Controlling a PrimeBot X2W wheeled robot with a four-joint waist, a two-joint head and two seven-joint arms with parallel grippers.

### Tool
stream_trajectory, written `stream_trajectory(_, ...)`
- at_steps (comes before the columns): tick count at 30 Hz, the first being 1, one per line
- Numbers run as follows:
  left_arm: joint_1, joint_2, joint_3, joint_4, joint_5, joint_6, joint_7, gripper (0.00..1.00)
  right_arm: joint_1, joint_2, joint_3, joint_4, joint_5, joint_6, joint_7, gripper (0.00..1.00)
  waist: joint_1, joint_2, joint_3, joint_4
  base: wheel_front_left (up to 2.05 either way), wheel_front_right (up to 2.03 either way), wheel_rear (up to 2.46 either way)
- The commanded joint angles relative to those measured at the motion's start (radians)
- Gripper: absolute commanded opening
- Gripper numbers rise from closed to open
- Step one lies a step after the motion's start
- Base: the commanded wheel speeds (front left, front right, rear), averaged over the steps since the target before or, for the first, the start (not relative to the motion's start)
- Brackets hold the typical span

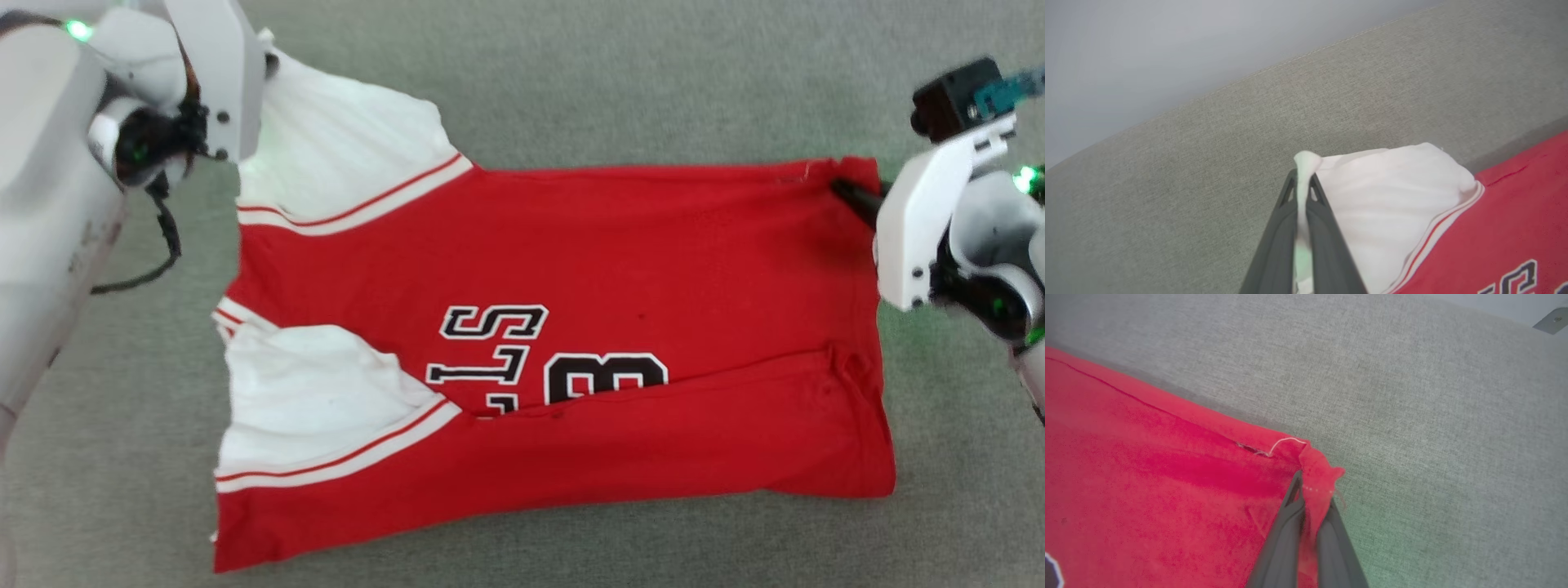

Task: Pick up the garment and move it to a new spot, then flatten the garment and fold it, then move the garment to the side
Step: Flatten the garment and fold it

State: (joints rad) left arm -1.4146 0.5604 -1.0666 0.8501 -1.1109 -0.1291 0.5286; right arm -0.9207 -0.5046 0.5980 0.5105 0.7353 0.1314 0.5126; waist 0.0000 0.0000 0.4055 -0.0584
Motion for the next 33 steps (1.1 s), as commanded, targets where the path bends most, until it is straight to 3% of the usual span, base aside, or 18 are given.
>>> stream_trajectory(1, 0.017, 0.007, -0.004, -0.007, -0.004, -0.002, 0.002, 0.00, 0.021, -0.009, 0.003, -0.006, 0.004, -0.001, -0.006, 0.00, 0.0000, 0.0000, -0.071, 0.047, 0.00, 0.00, 0.00)
stream_trajectory(5, 0.059, 0.044, -0.015, -0.093, -0.015, 0.001, 0.022, 0.00, 0.100, -0.049, 0.003, -0.061, 0.025, -0.001, -0.018, 0.00, 0.0000, 0.0000, -0.132, 0.069, 0.00, 0.00, 0.00)
stream_trajectory(8, 0.113, 0.085, -0.022, -0.181, -0.026, 0.033, 0.043, 0.00, 0.169, -0.080, -0.009, -0.100, 0.035, -0.001, -0.018, 0.00, 0.0000, 0.0000, -0.172, 0.082, 0.00, 0.00, 0.00)
stream_trajectory(20, 0.451, 0.283, -0.045, -0.667, -0.146, 0.274, 0.085, 0.00, 0.456, -0.132, -0.093, -0.224, 0.049, -0.001, 0.025, 0.00, 0.0000, 0.0000, -0.251, 0.104, 0.00, 0.00, 0.00)
stream_trajectory(25, 0.549, 0.281, -0.064, -0.711, -0.186, 0.310, 0.069, 0.00, 0.511, -0.103, -0.102, -0.225, 0.028, -0.001, 0.058, 0.00, 0.0000, 0.0000, -0.259, 0.102, 0.00, 0.00, 0.00)
stream_trajectory(29, 0.590, 0.249, -0.071, -0.645, -0.215, 0.291, 0.057, 0.00, 0.517, -0.068, -0.101, -0.210, 0.015, -0.001, 0.079, 0.00, 0.0000, 0.0000, -0.263, 0.098, 0.00, 0.00, 0.00)
stream_trajectory(30, 0.594, 0.240, -0.074, -0.623, -0.215, 0.283, 0.052, 0.00, 0.515, -0.060, -0.100, -0.206, 0.012, -0.001, 0.083, 0.03, 0.0000, 0.0000, -0.265, 0.097, 0.00, 0.00, 0.00)
stream_trajectory(32, 0.598, 0.217, -0.069, -0.575, -0.222, 0.265, 0.039, 0.29, 0.506, -0.043, -0.097, -0.195, 0.005, -0.001, 0.093, 0.25, 0.0000, 0.0000, -0.270, 0.095, 0.00, 0.00, 0.00)
stream_trajectory(33, 0.602, 0.207, -0.066, -0.551, -0.230, 0.255, 0.032, 0.33, 0.504, -0.036, -0.092, -0.191, 0.003, -0.001, 0.098, 0.35, 0.0000, 0.0000, -0.273, 0.095, 0.00, 0.00, 0.00)
